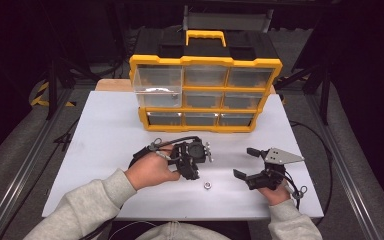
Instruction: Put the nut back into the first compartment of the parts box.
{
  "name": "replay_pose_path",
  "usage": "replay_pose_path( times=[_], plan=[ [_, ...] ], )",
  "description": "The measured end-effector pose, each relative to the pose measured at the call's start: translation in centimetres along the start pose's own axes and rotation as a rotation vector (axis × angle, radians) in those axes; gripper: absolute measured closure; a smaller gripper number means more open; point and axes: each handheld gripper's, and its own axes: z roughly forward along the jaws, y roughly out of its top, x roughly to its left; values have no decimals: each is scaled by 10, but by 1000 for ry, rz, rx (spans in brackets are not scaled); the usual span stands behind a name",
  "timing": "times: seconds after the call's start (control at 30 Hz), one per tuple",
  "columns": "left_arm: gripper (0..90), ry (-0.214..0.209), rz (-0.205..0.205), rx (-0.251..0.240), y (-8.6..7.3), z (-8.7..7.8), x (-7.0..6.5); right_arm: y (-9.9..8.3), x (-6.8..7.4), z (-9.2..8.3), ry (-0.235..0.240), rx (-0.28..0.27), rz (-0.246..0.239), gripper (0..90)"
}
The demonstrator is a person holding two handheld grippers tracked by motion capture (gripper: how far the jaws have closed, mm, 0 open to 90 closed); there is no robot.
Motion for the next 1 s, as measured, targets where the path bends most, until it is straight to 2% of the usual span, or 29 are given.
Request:
replay_pose_path(
  times=[0.17, 0.23, 0.27, 0.3, 0.37, 0.4, 0.5, 0.67, 1.0],
  plan=[
    [697, 13, -2, -24, -1, -30, 0, 0, 0, 1, 0, 4, 2, 23],
    [696, 14, 2, -26, -1, -36, 1, 0, 0, 1, -2, 2, 4, 23],
    [696, 26, -8, -28, -2, -48, 0, 0, 0, 1, -3, 2, 4, 23],
    [696, 26, -8, -28, -2, -48, 0, 0, 0, 1, -3, 2, 4, 23],
    [697, 40, -13, -48, -4, -68, 2, 0, 0, 1, -4, 2, 4, 23],
    [696, 40, -13, -48, -4, -68, 2, 0, 0, 1, -4, 2, 4, 23],
    [696, 51, -7, -58, -5, -88, 5, 0, -1, 0, -4, 2, 5, 23],
    [697, 77, -32, -82, -9, -123, 9, 0, -1, 0, -6, 1, 5, 23],
    [697, 104, -45, -124, -13, -155, 13, 0, 0, 0, -10, 0, 4, 23]
  ],
)
